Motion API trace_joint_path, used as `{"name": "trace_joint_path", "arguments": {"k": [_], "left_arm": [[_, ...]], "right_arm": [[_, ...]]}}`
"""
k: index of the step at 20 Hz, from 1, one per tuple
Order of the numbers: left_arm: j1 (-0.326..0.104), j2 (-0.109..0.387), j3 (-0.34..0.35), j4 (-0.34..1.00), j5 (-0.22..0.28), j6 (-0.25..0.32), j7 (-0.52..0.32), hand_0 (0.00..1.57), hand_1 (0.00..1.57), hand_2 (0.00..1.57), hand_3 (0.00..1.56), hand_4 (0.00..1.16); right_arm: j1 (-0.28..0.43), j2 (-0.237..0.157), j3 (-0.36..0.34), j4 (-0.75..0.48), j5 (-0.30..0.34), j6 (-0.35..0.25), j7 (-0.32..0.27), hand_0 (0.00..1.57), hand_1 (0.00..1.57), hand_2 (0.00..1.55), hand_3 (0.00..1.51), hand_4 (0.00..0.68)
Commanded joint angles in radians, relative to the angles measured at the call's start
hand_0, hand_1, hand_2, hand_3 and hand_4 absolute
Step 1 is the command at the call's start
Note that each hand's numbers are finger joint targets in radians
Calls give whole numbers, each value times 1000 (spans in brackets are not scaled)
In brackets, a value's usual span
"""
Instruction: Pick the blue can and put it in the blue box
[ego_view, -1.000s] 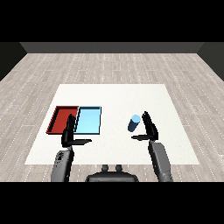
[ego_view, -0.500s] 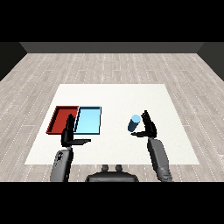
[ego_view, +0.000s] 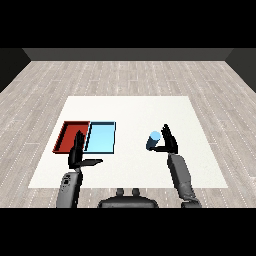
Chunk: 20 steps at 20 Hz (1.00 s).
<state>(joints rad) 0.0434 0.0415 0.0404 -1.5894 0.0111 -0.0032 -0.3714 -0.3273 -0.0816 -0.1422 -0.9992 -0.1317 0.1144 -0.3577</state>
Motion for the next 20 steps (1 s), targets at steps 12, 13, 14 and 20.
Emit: {"name": "trace_joint_path", "arguments": {"k": [12, 13, 14, 20], "left_arm": [[-88, 7, 25, 44, -15, 34, 9, 0, 0, 0, 0, 0], [-26, -18, -22, -19, -29, 37, 15, 0, 0, 0, 0, 0], [-18, -10, -12, -25, -11, 22, 24, 0, 0, 0, 0, 0], [-55, 45, 70, 52, 30, -19, -38, 0, 0, 0, 0, 0]], "right_arm": [[-118, 22, -31, 267, -26, -15, -108, 0, 0, 0, 0, 0], [-140, 23, -36, 312, -32, -11, -123, 0, 0, 0, 0, 0], [-151, 11, -42, 313, -44, -3, -98, 0, 0, 0, 0, 0], [-127, 47, -9, 259, -45, -25, -76, 0, 0, 0, 0, 0]]}}
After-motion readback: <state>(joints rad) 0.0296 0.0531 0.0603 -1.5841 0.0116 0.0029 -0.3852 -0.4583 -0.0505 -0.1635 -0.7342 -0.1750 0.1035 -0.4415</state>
